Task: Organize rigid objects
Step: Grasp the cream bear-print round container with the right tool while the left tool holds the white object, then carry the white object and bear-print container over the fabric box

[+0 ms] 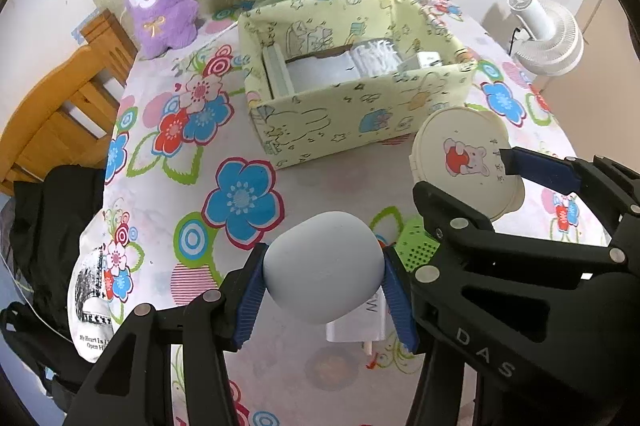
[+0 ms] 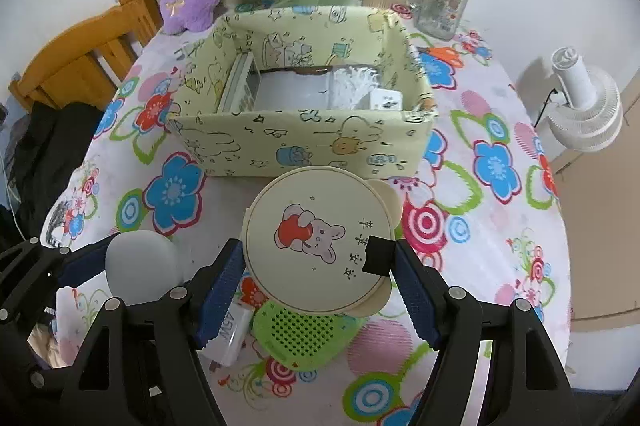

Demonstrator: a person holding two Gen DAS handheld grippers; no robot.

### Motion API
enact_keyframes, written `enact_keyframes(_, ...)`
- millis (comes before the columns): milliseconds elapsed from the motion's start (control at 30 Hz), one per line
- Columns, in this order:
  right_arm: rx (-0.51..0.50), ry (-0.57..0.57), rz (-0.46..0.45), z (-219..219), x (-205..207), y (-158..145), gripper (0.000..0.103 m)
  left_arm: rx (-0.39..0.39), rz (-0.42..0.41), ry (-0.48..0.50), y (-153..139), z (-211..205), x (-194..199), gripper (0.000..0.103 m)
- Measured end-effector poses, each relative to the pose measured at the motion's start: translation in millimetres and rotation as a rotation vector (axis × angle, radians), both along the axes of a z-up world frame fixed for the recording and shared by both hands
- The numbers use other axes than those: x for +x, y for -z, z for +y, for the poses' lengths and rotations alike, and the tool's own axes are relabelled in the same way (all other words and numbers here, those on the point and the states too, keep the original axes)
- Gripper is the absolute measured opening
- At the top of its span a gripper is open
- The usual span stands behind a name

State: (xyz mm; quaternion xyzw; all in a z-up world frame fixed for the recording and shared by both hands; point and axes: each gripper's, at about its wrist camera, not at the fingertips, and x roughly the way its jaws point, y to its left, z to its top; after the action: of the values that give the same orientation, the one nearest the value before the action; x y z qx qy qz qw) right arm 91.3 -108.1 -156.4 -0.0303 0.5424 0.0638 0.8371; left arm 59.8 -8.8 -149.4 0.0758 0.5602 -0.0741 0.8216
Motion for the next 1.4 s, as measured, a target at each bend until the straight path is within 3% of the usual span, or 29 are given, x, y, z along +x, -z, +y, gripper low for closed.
enact_keyframes(467, -0.021, 0.015, -0.052, -14.9, -23.1, -34.4, 0.076, 0.028, -0.056, 0.052, -30.1, -18.6, -20.7, 0.057)
enact_keyframes(733, -0.038, 0.003, -0.066, -12.7, -29.9, -46.3, 0.076, 0.004, -0.064, 0.066, -38.4, -19.7, -26.2, 0.057)
enact_keyframes(1400, -0.058, 0.026, -0.085, -10.0, -12.8, -67.1, 0.076, -0.044, -0.072, 0.096, -54.1, -19.2, -2.5, 0.057)
